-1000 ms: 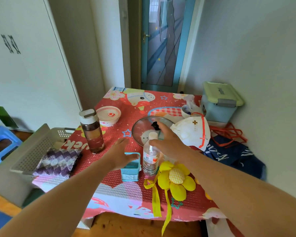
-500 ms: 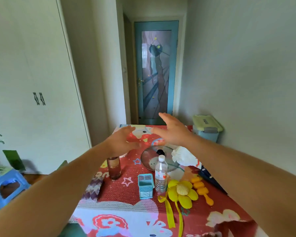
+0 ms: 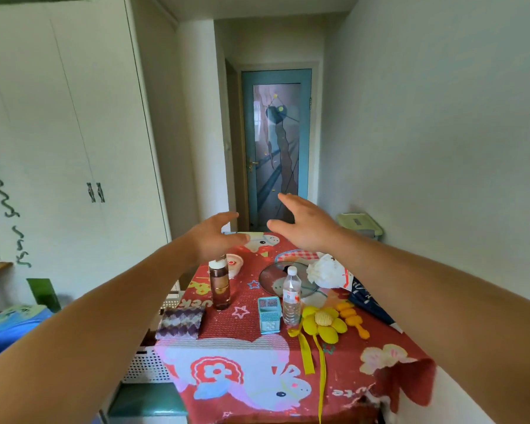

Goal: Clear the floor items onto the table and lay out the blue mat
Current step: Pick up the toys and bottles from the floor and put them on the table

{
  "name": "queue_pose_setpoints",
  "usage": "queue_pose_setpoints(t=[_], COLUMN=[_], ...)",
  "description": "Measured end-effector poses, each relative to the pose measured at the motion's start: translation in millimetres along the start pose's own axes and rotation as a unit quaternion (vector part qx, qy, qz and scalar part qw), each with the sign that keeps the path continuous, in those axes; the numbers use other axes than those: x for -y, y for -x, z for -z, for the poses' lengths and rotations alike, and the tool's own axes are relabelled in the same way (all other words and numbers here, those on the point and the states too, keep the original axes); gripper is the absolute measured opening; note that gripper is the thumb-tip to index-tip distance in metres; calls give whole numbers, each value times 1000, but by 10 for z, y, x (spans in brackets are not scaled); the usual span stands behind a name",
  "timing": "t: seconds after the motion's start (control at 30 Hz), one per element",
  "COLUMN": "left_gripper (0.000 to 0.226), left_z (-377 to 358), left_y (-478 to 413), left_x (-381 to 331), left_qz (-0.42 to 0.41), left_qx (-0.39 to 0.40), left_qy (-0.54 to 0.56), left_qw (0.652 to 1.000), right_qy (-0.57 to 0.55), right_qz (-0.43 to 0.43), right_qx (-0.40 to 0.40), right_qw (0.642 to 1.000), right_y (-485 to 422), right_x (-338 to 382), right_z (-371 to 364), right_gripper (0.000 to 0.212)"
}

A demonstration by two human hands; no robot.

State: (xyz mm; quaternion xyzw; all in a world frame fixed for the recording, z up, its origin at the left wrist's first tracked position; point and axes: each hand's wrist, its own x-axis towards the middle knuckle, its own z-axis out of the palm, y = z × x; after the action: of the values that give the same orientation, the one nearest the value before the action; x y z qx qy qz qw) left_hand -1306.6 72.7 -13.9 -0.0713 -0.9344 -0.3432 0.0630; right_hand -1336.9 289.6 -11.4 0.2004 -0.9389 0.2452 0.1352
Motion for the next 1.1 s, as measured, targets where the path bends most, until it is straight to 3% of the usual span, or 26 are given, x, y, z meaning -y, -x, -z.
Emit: queue_pose_setpoints(t=[0.4,0.6,0.9,1.1], left_gripper=[68,69,66,71], left_z=[-109,-19,-97,-604], left_y=[1163,1470,1843,1909], left_x=[-469,-384,90,1051], left_qz=[33,50,27,131], left_qx=[-33,-42,-7,-3], left_qy=[-71,-41,-65,-2], left_qw=[996,997,997,991], right_qy=[-33,-38,-69,-91], right_qz=[68,78,79,79], right_qx=[21,16,38,59], right_qw=[997,996,994,991], right_y=[941,1151,1372,1543], right_x=[211,405,635,493], right_z=[230,220,-389,-1283], right_gripper=[80,78,71,73])
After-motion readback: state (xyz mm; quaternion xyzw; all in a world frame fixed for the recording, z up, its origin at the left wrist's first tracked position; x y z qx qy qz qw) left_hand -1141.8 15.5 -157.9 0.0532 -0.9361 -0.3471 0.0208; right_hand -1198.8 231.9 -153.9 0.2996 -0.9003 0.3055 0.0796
